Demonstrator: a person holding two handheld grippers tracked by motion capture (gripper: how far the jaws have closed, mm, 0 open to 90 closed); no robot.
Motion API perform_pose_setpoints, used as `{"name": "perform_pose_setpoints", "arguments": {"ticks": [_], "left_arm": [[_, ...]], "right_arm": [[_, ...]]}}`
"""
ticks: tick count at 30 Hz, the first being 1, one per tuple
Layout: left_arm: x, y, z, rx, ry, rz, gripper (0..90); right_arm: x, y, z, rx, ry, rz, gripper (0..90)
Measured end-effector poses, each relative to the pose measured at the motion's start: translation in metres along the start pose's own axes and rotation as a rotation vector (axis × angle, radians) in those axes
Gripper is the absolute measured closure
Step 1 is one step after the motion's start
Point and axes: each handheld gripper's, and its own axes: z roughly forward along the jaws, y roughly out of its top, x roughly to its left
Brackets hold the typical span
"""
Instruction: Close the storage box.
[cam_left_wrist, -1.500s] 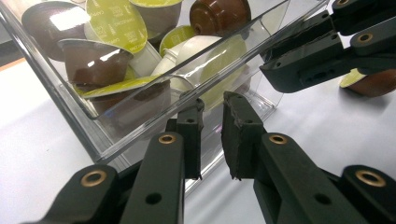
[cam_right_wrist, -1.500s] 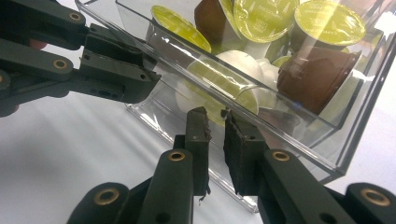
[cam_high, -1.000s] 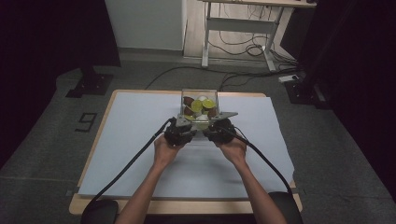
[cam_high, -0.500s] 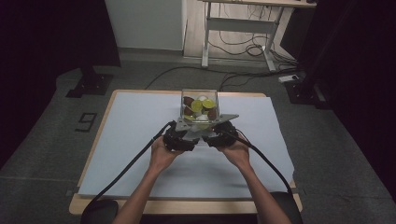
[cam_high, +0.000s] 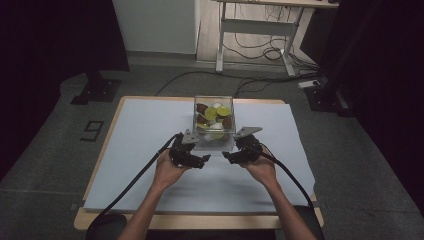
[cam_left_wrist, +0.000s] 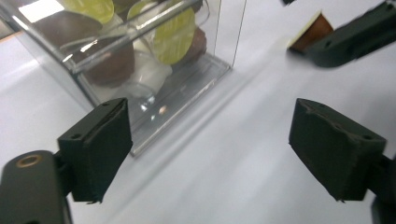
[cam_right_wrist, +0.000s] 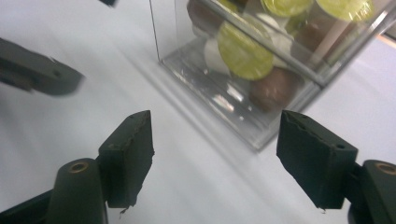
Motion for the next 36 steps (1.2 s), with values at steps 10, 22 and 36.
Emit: {"name": "perform_pose_setpoints", "arguments": {"ticks": [10,22,36], "left_arm": [[0.001,-0.017,-0.014,0.036,0.016,0.024,1.7],[0.004,-0.043,-0.029,0.015,0.036,0.013,0.0],[0.007,-0.083,-0.029,0.028,0.032,-0.003,0.0]], "right_arm": [[-0.011,-0.021,-0.018,-0.003,0.003,0.02,20.8],[-0.015,-0.046,-0.028,0.022,-0.013,0.04,13.6],[-0.023,-0.085,-0.039,0.026,-0.053,0.062,4.2]]}}
